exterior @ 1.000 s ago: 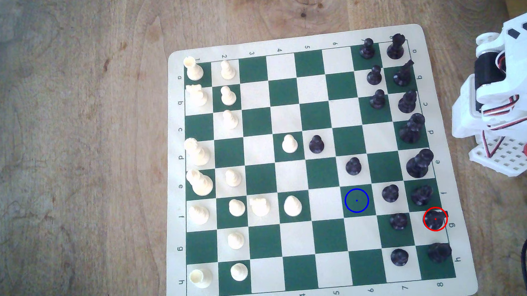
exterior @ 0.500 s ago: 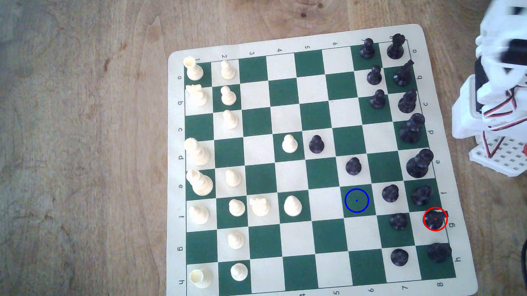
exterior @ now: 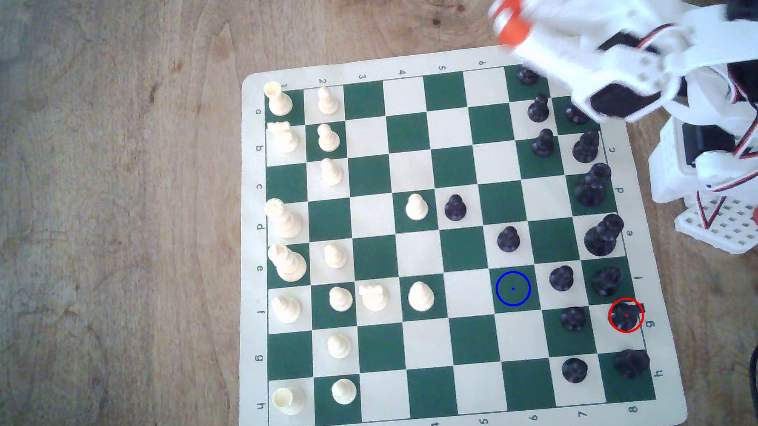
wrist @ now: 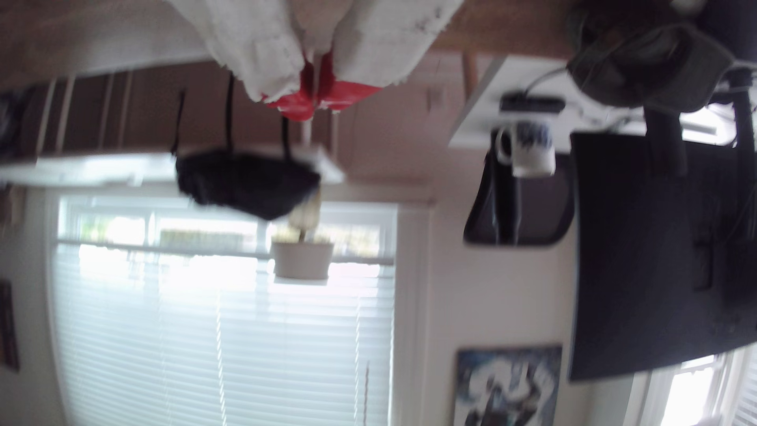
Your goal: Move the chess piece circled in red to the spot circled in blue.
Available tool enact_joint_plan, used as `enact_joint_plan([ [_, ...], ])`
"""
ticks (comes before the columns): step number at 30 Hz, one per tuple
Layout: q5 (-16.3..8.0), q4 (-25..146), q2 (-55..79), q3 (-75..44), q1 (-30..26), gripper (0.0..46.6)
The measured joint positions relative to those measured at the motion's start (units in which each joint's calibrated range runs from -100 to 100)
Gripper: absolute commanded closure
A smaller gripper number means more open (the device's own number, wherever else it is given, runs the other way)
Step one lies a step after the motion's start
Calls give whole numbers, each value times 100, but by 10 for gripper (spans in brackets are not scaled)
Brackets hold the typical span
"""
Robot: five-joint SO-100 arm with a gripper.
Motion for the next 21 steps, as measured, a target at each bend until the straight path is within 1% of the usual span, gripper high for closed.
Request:
enact_joint_plan([
  [1, -98, 406, -8, -108, -44, 464],
  [2, -269, 805, 0, -226, -118, 464],
  [3, -781, 1331, 0, -389, -280, 464],
  [4, -1070, 1538, -8, -443, -339, 464],
  [5, -1255, 1705, -17, -524, -383, 464],
  [6, -1348, 1936, -8, -642, -435, 464],
  [7, -1348, 2215, -42, -741, -560, 464],
  [8, -1133, 2677, -42, -904, -804, 464],
  [11, -703, 3299, -42, -1229, -1047, 458],
  [12, -518, 3912, -42, -1428, -1394, 439],
  [13, -469, 4191, -25, -1491, -1586, 432],
  [15, -513, 4677, 17, -1645, -1799, 433],
  [16, -620, 5235, 218, -1880, -2117, 434],
  [17, -684, 5450, 318, -1970, -2212, 437],
  [18, -762, 5618, 436, -2061, -2205, 439],
  [20, -884, 5928, 855, -2332, -2235, 464],
  [21, -991, 6120, 1315, -2494, -2264, 464],
])
